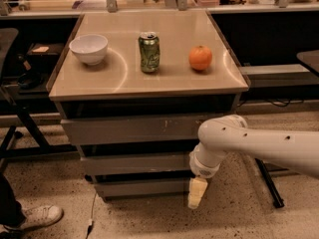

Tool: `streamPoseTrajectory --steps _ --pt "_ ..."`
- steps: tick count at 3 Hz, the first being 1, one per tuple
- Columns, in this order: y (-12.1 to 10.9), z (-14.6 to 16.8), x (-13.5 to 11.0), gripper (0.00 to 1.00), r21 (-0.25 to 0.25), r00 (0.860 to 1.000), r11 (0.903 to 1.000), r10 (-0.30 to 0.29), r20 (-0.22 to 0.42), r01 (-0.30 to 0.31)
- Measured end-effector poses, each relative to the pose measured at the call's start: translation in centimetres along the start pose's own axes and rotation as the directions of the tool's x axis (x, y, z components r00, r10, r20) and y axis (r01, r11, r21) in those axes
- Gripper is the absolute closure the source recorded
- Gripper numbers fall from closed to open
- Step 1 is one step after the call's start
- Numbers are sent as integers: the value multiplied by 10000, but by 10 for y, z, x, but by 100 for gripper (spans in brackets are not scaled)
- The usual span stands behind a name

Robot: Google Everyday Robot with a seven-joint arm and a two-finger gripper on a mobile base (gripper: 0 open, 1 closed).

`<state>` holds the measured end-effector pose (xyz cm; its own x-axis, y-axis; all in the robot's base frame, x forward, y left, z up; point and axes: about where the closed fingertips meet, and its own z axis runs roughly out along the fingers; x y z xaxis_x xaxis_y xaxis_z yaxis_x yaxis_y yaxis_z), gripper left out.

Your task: Open middle drawer

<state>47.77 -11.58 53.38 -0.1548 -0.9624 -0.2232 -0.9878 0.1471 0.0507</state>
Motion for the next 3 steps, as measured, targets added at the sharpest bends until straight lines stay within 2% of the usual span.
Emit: streamPoseTrajectory --steps 1,2,3 --pt "4 3 2 0 -12 10000 10000 -32 19 32" --pt "-6 21 -3 0 112 10000 9999 -49 63 48" --pt "-27 37 -9 0 428 9999 9991 -51 150 44"
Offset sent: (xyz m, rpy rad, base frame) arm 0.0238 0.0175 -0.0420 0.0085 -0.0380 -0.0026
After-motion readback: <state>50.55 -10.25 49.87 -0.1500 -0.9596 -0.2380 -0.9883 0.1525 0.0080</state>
